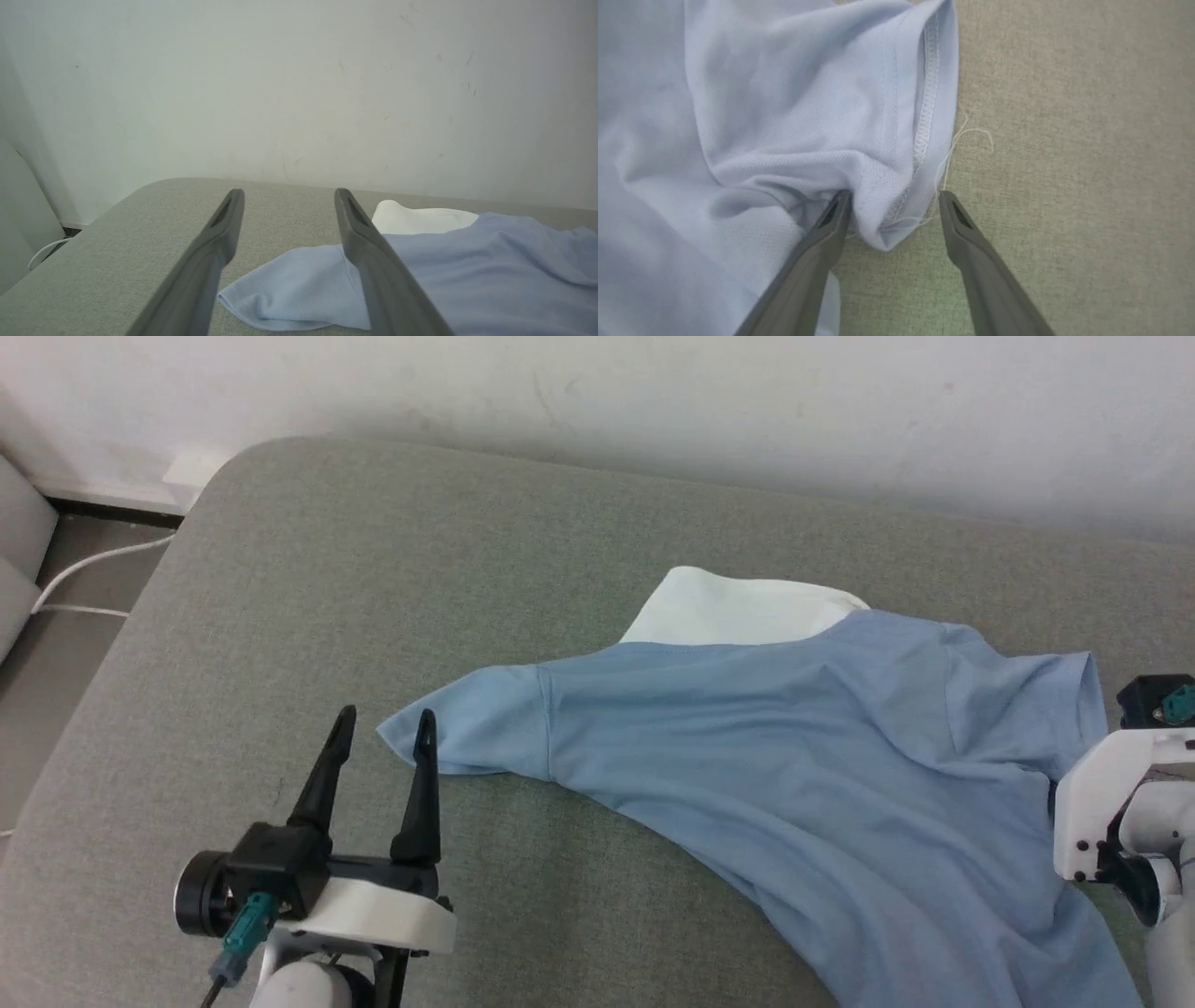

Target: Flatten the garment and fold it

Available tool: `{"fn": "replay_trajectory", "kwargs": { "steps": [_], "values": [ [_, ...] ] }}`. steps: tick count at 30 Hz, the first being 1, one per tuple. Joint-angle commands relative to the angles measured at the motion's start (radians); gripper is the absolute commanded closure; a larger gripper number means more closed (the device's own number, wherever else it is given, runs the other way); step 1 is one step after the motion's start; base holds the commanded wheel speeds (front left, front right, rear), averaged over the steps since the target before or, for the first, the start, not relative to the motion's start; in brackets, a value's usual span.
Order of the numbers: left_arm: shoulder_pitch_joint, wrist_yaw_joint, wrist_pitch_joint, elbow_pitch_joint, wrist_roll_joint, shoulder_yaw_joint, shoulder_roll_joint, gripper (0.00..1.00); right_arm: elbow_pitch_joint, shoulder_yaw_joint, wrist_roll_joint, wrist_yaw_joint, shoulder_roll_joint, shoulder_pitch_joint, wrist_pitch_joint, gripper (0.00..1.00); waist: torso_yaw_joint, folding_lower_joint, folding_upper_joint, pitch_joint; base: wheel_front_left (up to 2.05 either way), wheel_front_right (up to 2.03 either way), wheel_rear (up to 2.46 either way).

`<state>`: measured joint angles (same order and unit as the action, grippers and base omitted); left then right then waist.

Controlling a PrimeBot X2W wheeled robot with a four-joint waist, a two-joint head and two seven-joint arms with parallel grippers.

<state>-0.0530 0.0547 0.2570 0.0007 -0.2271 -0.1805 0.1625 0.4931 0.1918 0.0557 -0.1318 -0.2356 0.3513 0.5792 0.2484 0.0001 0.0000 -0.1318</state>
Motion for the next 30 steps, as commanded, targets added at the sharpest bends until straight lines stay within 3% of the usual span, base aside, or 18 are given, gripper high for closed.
{"fn": "replay_trajectory", "kwargs": {
  "steps": [1,5,6,7,8,14,20,30],
  "values": [
    [-0.006,-0.015,0.005,0.003,0.015,0.017,-0.012,0.0,0.026,0.0,-0.015,0.001,0.003,0.012,-0.002,0.0,0.011,-0.0001,0.0,-0.015,0.0,0.0,0.0],
    [-0.012,-0.043,0.005,0.012,0.039,0.049,-0.035,0.0,0.093,-0.01,-0.027,0.001,0.018,0.004,0.029,0.0,0.008,-0.0001,0.0,-0.019,0.0,0.0,0.0],
    [-0.013,-0.049,0.005,0.015,0.044,0.055,-0.04,0.0,0.101,-0.008,-0.027,0.001,0.02,0.003,0.026,0.21,0.006,-0.0001,0.0,-0.018,0.0,0.0,0.0],
    [-0.014,-0.053,0.005,0.017,0.049,0.062,-0.044,0.0,0.108,-0.008,-0.028,0.001,0.021,0.001,0.02,0.84,0.001,-0.0001,0.0,-0.015,0.0,0.0,0.0],
    [-0.013,-0.058,0.005,0.019,0.054,0.069,-0.048,0.0,0.114,-0.005,-0.029,0.001,0.022,0.0,0.011,1.0,-0.005,-0.0001,0.0,-0.01,0.0,0.0,0.0],
    [0.003,-0.083,0.005,0.039,0.07,0.094,-0.063,0.0,0.103,-0.007,-0.035,0.001,0.016,-0.022,-0.068,1.0,-0.042,-0.0001,0.0,0.03,0.0,0.0,0.0],
    [0.028,-0.106,0.005,0.052,0.07,0.132,-0.077,0.0,-0.034,-0.005,-0.006,0.001,0.015,-0.1,-0.123,1.0,-0.103,-0.0001,0.0,0.082,0.0,0.0,0.0],
    [0.051,-0.127,0.005,0.045,0.08,0.182,-0.091,0.0,-0.367,0.09,0.012,0.001,0.069,-0.343,-0.012,1.0,-0.166,-0.0001,0.0,0.106,0.0,0.0,0.0]
  ]
}}
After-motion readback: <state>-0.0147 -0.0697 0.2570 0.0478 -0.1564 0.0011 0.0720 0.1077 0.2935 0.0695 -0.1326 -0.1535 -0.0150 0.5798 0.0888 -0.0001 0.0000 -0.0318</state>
